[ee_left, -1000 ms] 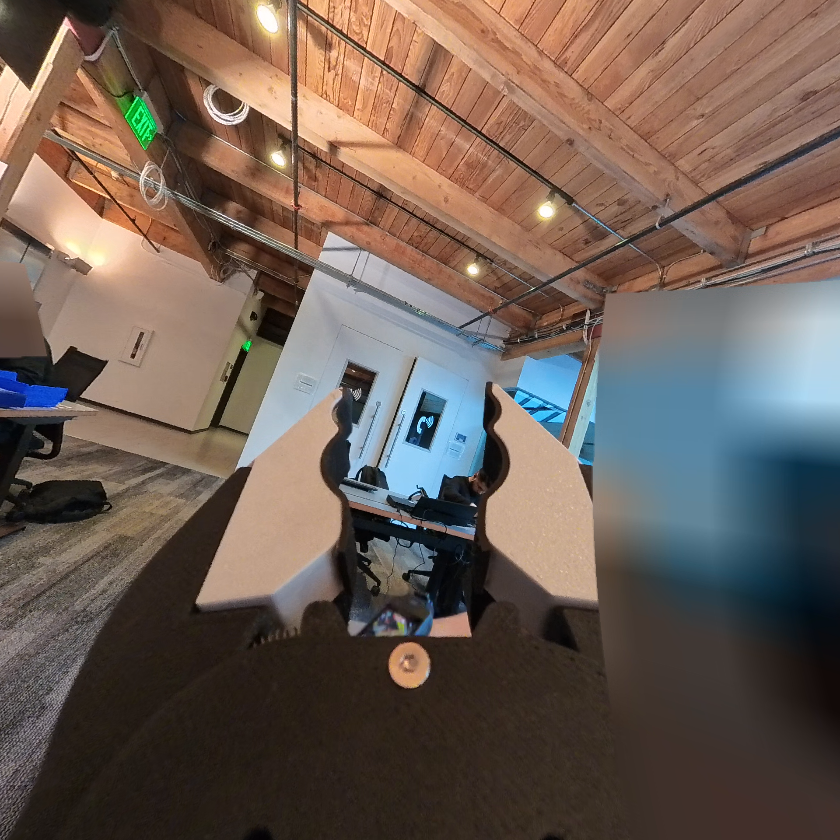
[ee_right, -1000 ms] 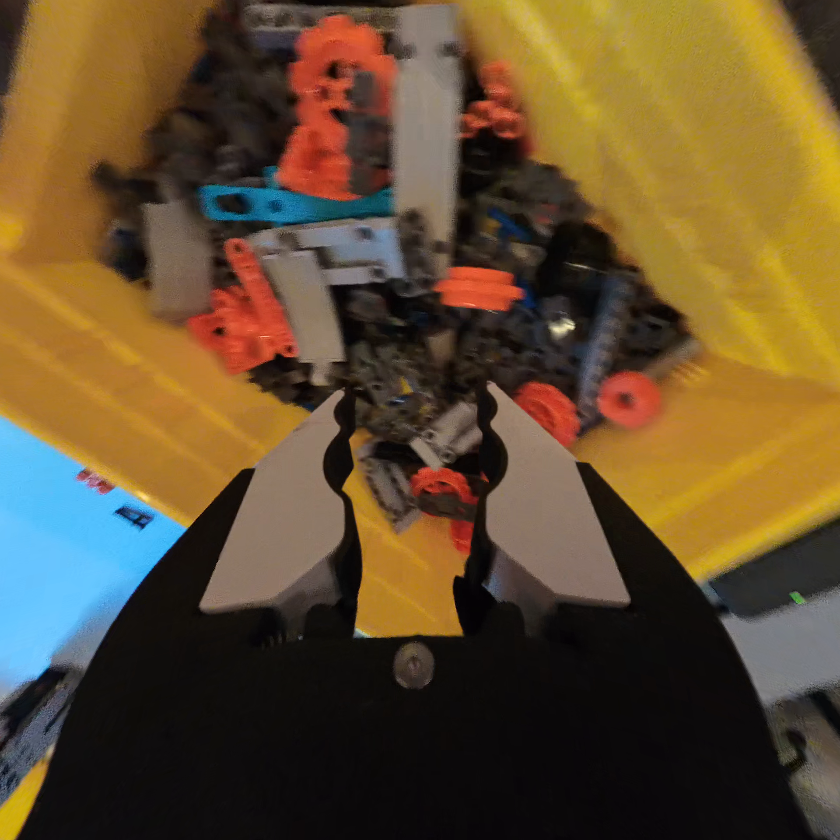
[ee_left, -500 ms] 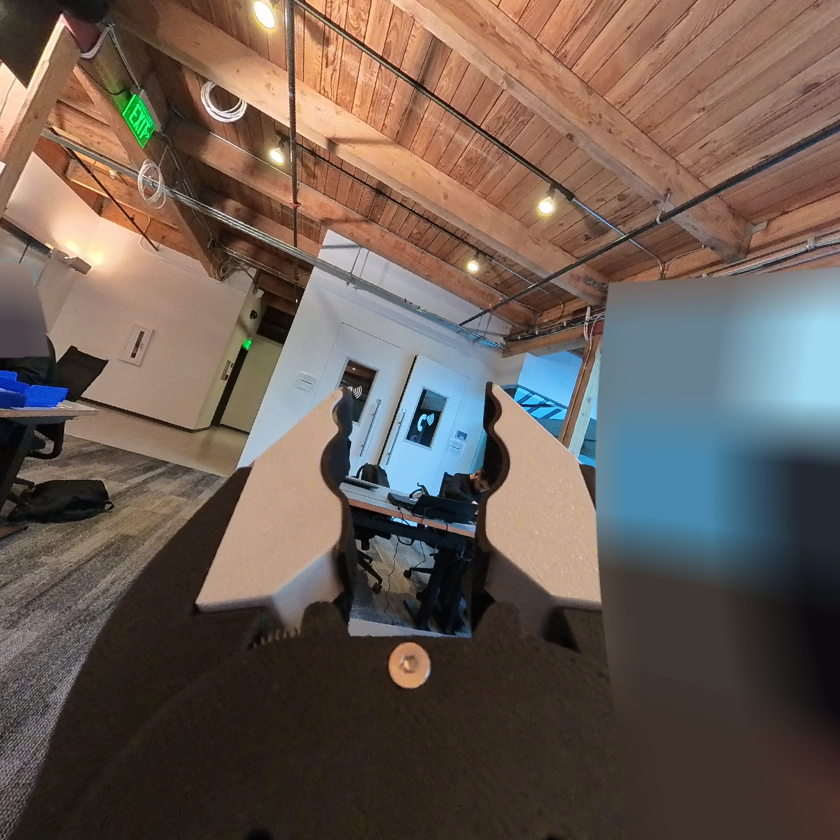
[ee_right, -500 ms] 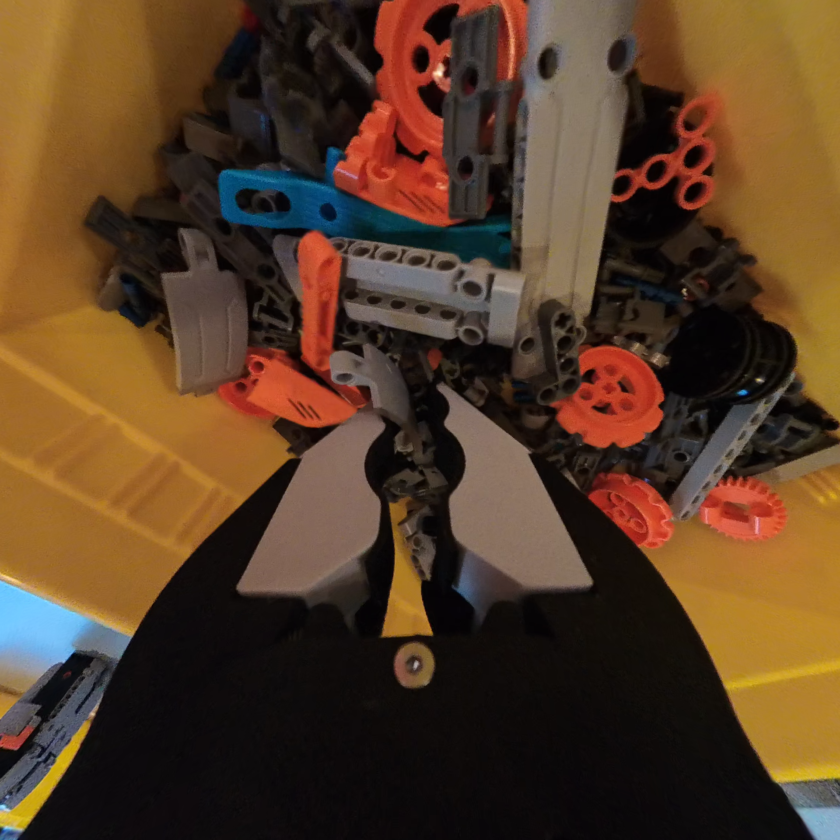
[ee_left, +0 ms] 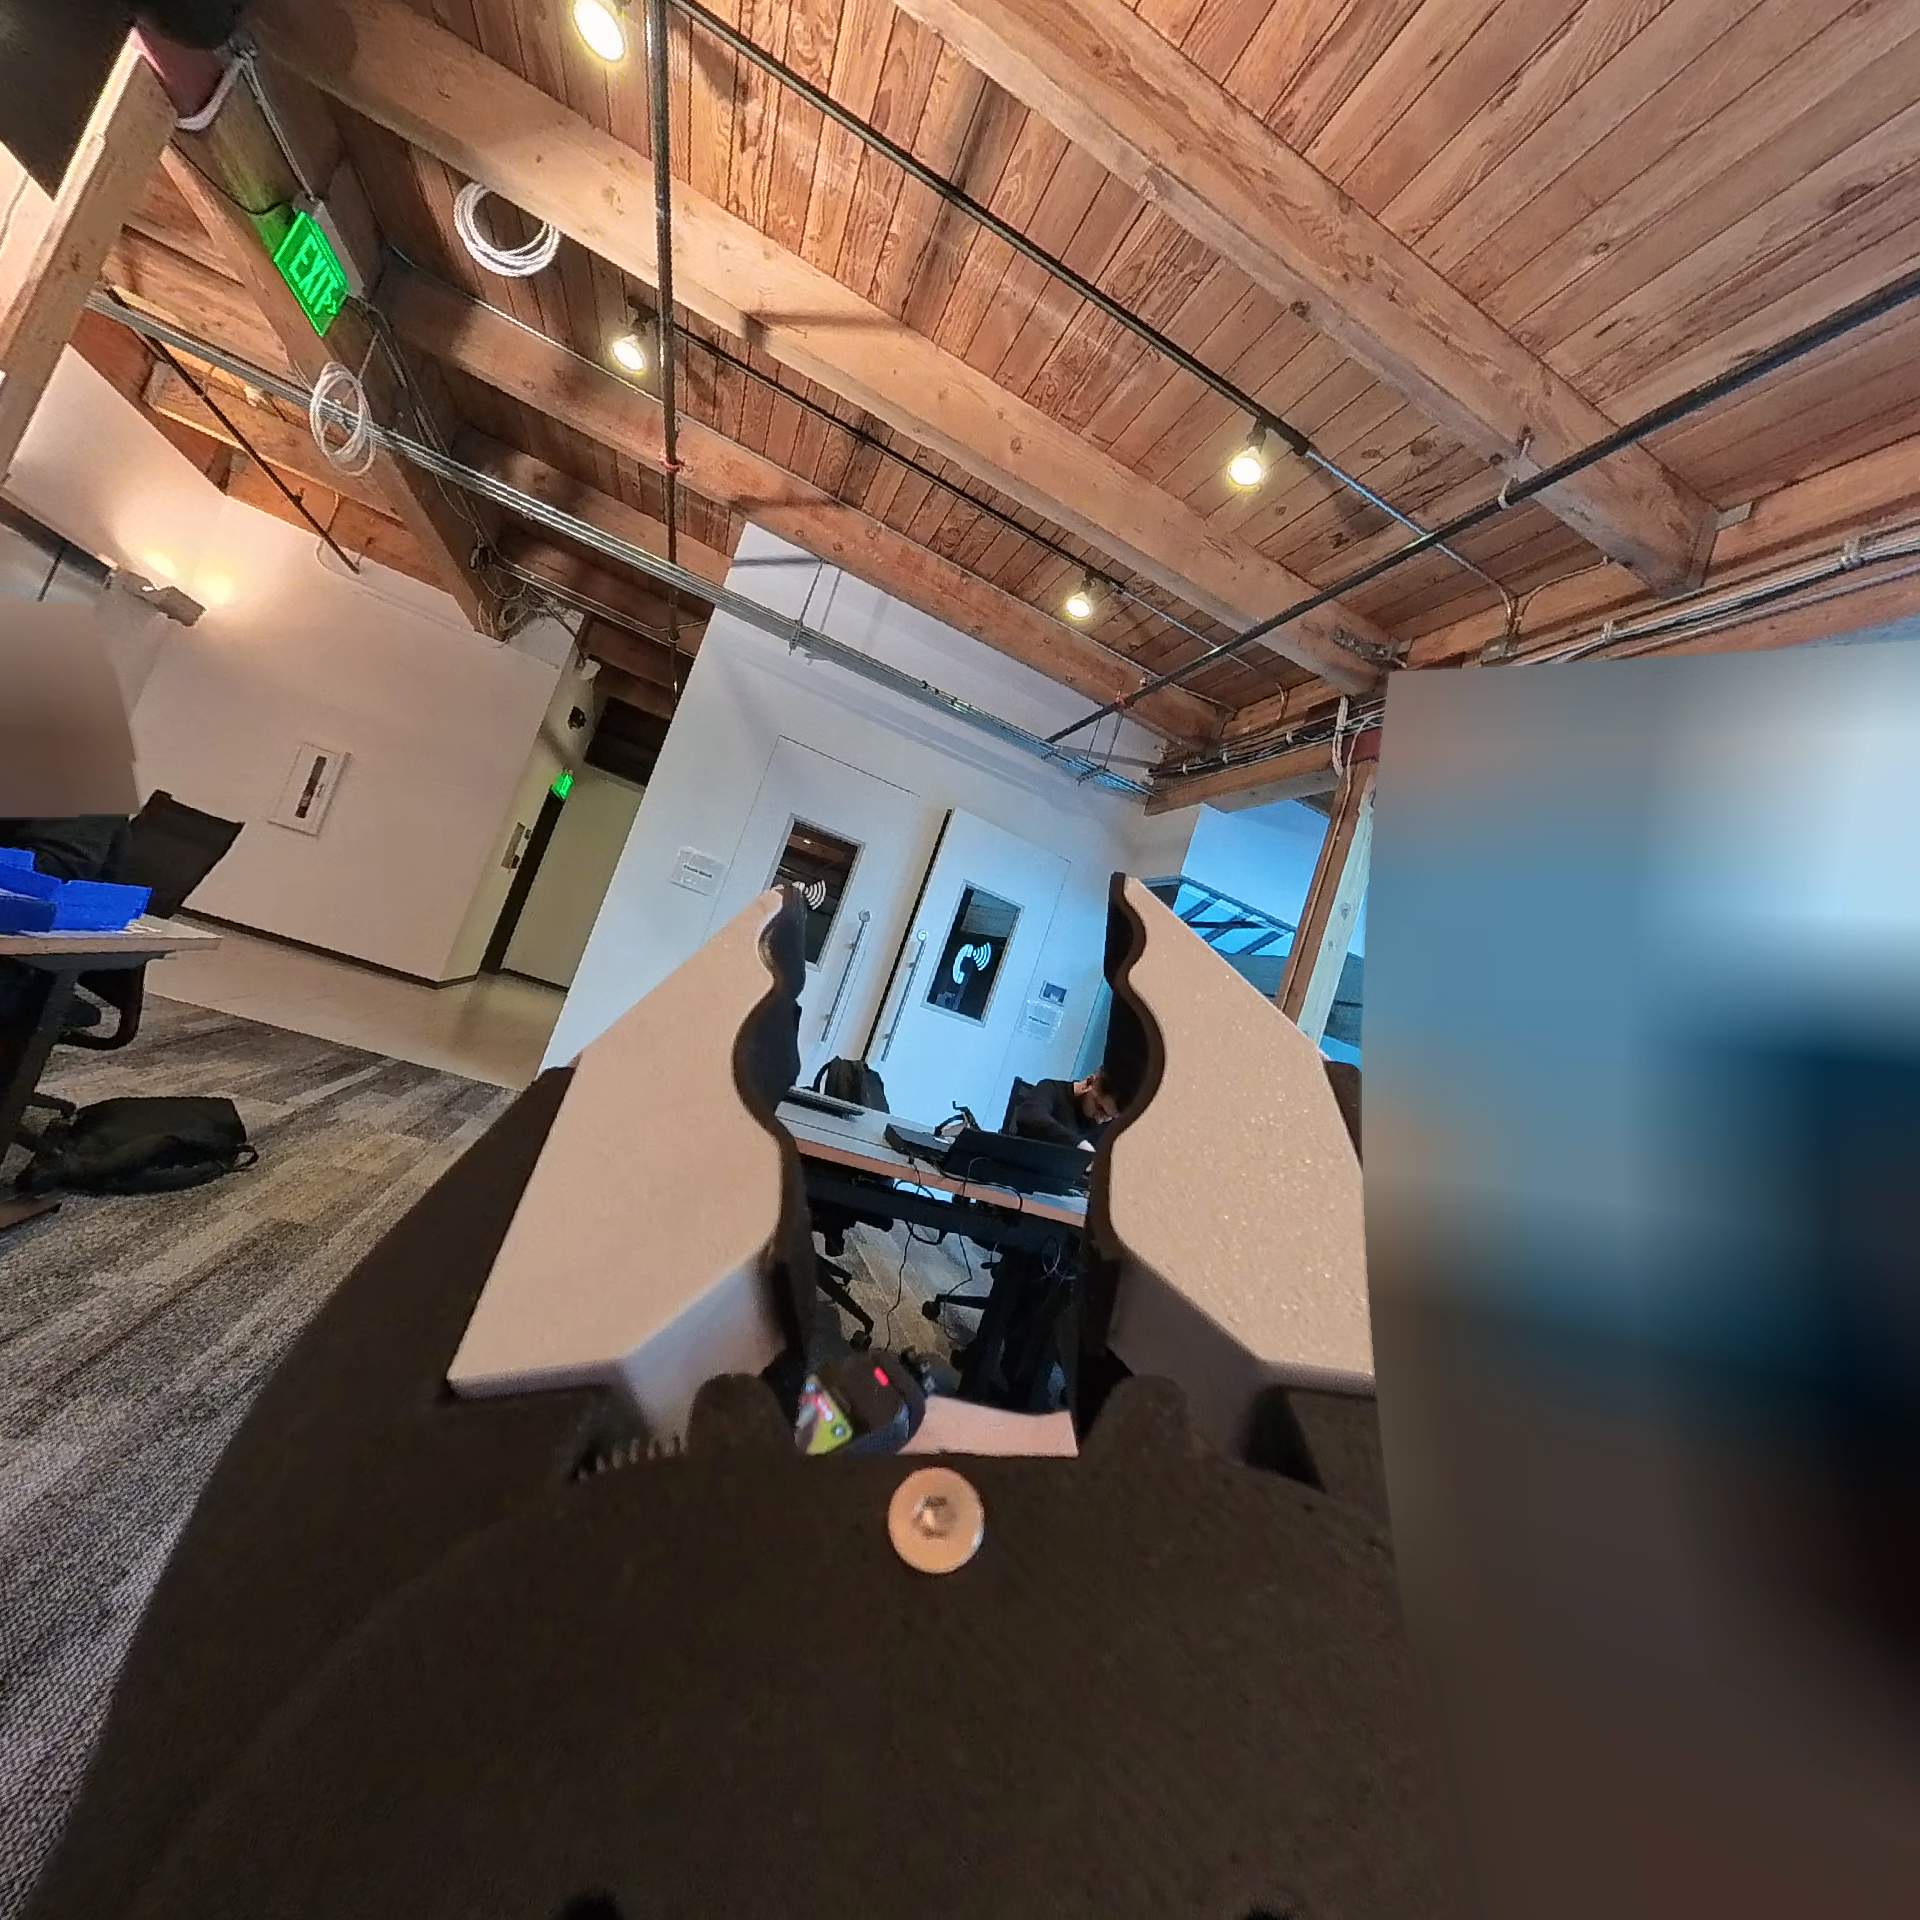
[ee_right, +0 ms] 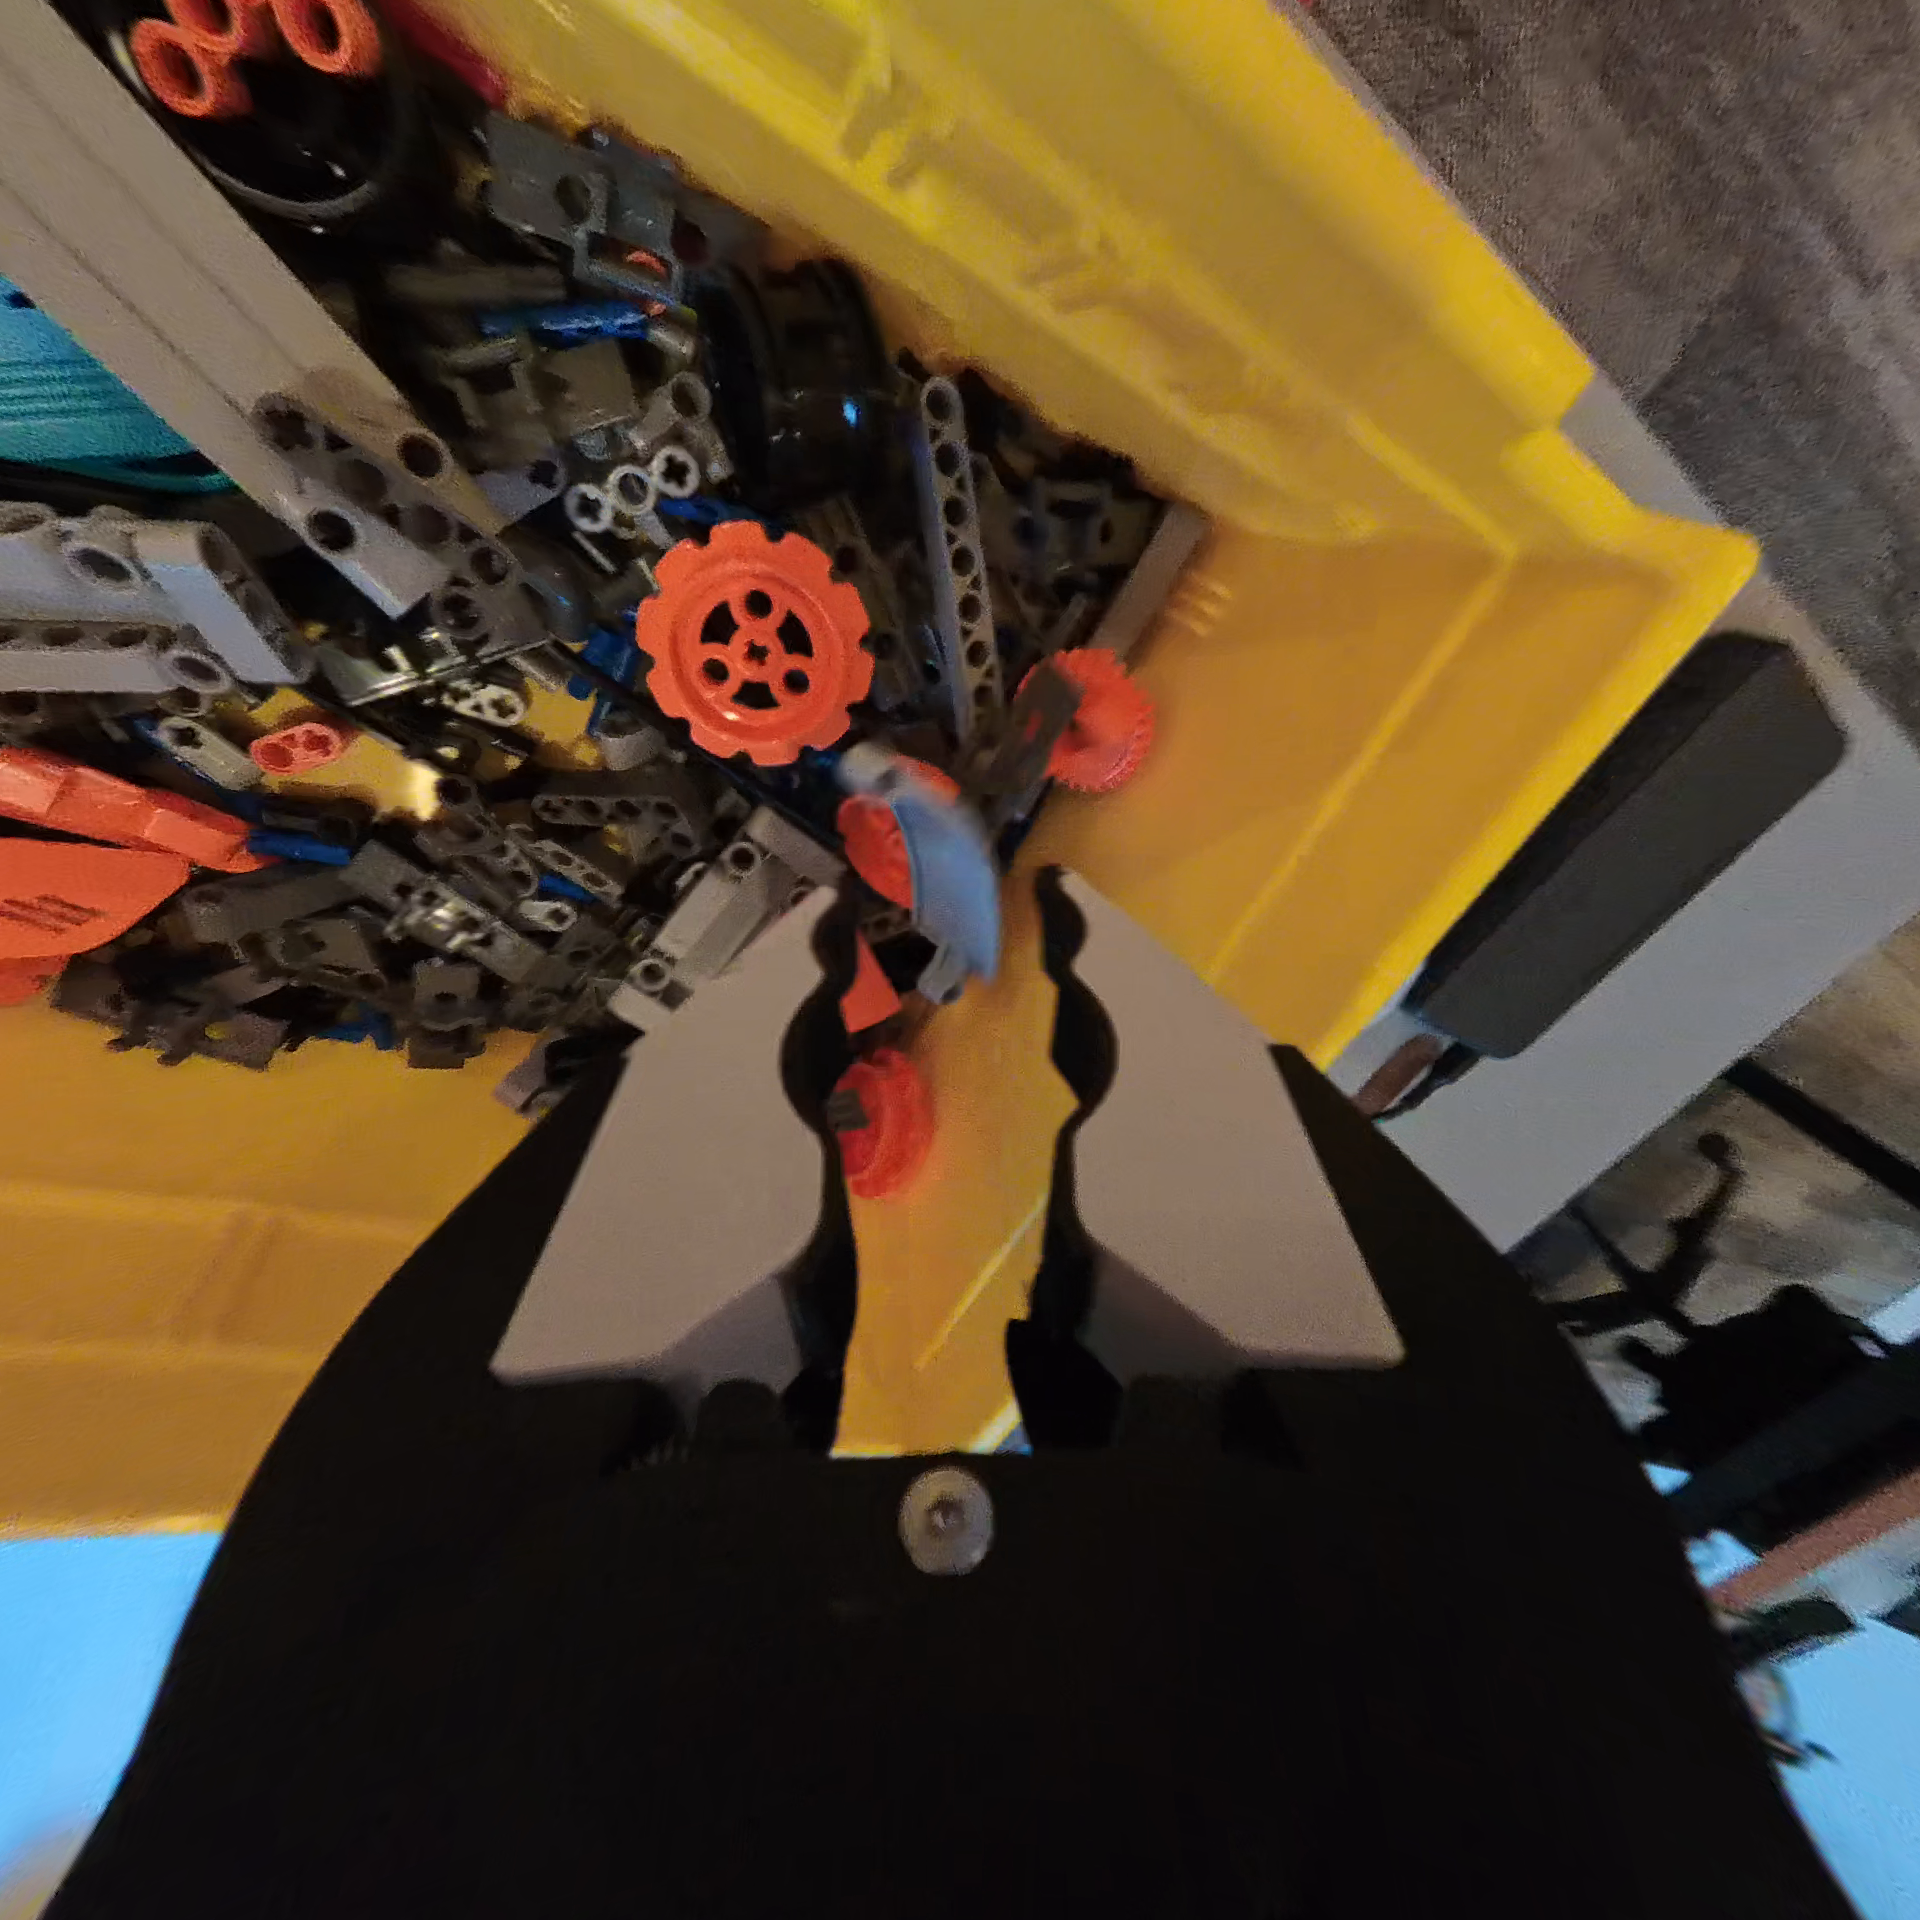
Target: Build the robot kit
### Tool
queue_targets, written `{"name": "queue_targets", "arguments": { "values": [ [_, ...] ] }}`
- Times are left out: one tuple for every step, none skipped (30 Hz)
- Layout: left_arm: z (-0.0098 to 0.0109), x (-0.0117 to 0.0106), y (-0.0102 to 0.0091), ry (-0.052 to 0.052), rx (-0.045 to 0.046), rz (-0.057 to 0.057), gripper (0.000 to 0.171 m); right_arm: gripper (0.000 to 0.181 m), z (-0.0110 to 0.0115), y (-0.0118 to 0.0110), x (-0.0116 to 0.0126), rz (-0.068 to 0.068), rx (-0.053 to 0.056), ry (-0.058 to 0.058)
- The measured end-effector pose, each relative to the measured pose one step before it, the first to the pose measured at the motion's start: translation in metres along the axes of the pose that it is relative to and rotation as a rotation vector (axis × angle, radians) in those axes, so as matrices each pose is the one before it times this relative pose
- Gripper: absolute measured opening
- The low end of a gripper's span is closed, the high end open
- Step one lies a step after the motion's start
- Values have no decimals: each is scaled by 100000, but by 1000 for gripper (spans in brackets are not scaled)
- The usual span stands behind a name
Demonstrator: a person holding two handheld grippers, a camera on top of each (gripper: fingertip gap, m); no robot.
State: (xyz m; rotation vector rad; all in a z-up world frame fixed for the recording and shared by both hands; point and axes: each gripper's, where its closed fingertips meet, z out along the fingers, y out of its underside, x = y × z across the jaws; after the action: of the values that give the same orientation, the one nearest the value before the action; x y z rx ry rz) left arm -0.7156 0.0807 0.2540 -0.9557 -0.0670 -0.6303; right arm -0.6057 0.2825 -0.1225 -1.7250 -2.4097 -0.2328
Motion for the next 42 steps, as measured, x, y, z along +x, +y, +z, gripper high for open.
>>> {"name": "queue_targets", "arguments": {
  "values": [
    [10, 8, 29, 46, -113, -38, 55, 44, -166, 216, -296, 1694, 235, -2574],
    [25, 6, 32, 10, -120, 18, 55, 48, -231, 148, -388, -141, 717, -1845],
    [17, 17, 28, 54, -120, 17, 55, 49, -316, 103, -334, -1547, 678, -438],
    [21, 40, 15, 113, -67, 30, 55, 50, -342, -50, -243, -1593, 1156, 877],
    [13, 24, 7, 20, 11, 91, 55, 50, -312, -165, -903, -2476, 1102, -2361],
    [15, 21, 7, -28, -46, 93, 55, 50, -234, -345, -1812, -4879, 1711, -6734],
    [3, 37, 26, 91, -129, 51, 55, 47, -21, -382, -2215, -6708, 1804, -8352],
    [8, 25, 8, 48, -37, 25, 55, 46, 287, -346, -1770, -5017, 647, -6123],
    [0, 3, -11, -42, 85, 58, 55, 50, 590, -183, -1882, -3536, -1027, -7959],
    [1, -1, -13, -84, 99, 29, 55, 58, 848, 68, -1696, -2418, -2825, -8018],
    [2, -2, 11, 21, 5, -37, 55, 64, 947, 272, -616, -1268, -4610, -2559],
    [9, -13, 26, -37, -178, 24, 55, 70, 945, 481, -70, -1645, -5837, 346],
    [5, -29, 23, -184, -148, 141, 55, 75, 790, 576, 307, -2117, -6555, 2643],
    [-15, -15, -4, -41, 17, 30, 55, 63, -10, -337, 820, -2941, -751, 6584],
    [-17, 20, -38, 193, 157, -160, 55, 74, -37, -539, 540, -957, 812, 4271],
    [-30, 0, -46, 100, 200, -155, 55, 74, 130, -88, 328, -522, -2026, 2782],
    [-23, -39, -25, -41, 155, -66, 55, 72, 306, 376, 394, -2218, -4551, 3938],
    [-12, -31, -19, 2, 35, -70, 55, 64, 458, 435, -155, -3116, -4901, 1145],
    [-21, -48, -5, -5, -57, -185, 55, 50, 79, 39, -647, -1584, -1828, -2989],
    [-21, -34, -10, 80, 35, -260, 55, 28, -104, -323, -64, 370, 1577, 3],
    [-25, 4, -37, 138, 160, -212, 55, 28, -13, 10, 130, -455, 424, 834],
    [-36, 18, -34, 117, 158, -72, 55, 27, -35, 85, 159, 483, 716, 336],
    [-39, 44, -49, 80, 180, 124, 55, 27, -66, 86, 329, 1391, 1127, 601],
    [-52, 15, -73, -87, 259, 230, 55, 27, -105, 90, 409, 1979, 1288, 492],
    [-39, 2, -63, -127, 296, 154, 55, 26, -179, 66, 347, 1819, 1510, -53],
    [-15, -18, -37, -57, 233, -44, 55, 19, -252, 17, 261, 1297, 1699, -527],
    [14, -20, 6, 23, 20, -154, 55, 17, -338, -69, 468, 1031, 2305, 936],
    [31, -27, 56, -35, -220, -89, 55, 14, -352, -20, 450, 977, 1823, 837],
    [59, -40, 82, -126, -295, -14, 55, 14, -320, 69, 696, 1115, 1259, 2238],
    [70, 4, 85, 36, -293, -34, 55, 14, -279, 166, 735, 1287, 551, 2269],
    [71, 54, 72, 191, -288, 12, 55, 14, -221, 174, 628, 1460, 482, 1519],
    [62, 44, 79, 99, -334, 158, 55, 14, -176, 135, 532, 1509, 735, 961],
    [36, 45, 59, -17, -220, 256, 55, 14, -119, 113, 517, 1594, 800, 972],
    [27, 38, 7, 6, -23, 183, 55, 14, -85, 191, 505, 1527, 264, 1145],
    [-6, 35, -8, 75, 72, 18, 55, 14, -33, 274, 449, 1429, -200, 985],
    [-13, 2, -7, 38, 35, -44, 55, 14, -4, 277, 263, 1365, -316, 140],
    [-24, -33, -24, -100, 56, 9, 55, 14, 22, 261, 95, 935, -127, -592],
    [-27, -41, -42, -181, 204, -14, 55, 14, 24, 272, -37, 713, -142, -1165],
    [-27, -39, -48, -48, 253, -121, 55, 14, 23, 244, -110, 518, 82, -1452],
    [-8, -6, -18, 78, 71, -154, 55, 14, 17, 259, -231, 342, -34, -1895],
    [7, -5, 26, 34, -128, 2, 55, 14, 28, 280, -142, 207, -157, -1128],
    [21, 1, 34, -93, -178, 110, 55, 14, 9, 278, -13, 380, -282, -307]
  ]
}}
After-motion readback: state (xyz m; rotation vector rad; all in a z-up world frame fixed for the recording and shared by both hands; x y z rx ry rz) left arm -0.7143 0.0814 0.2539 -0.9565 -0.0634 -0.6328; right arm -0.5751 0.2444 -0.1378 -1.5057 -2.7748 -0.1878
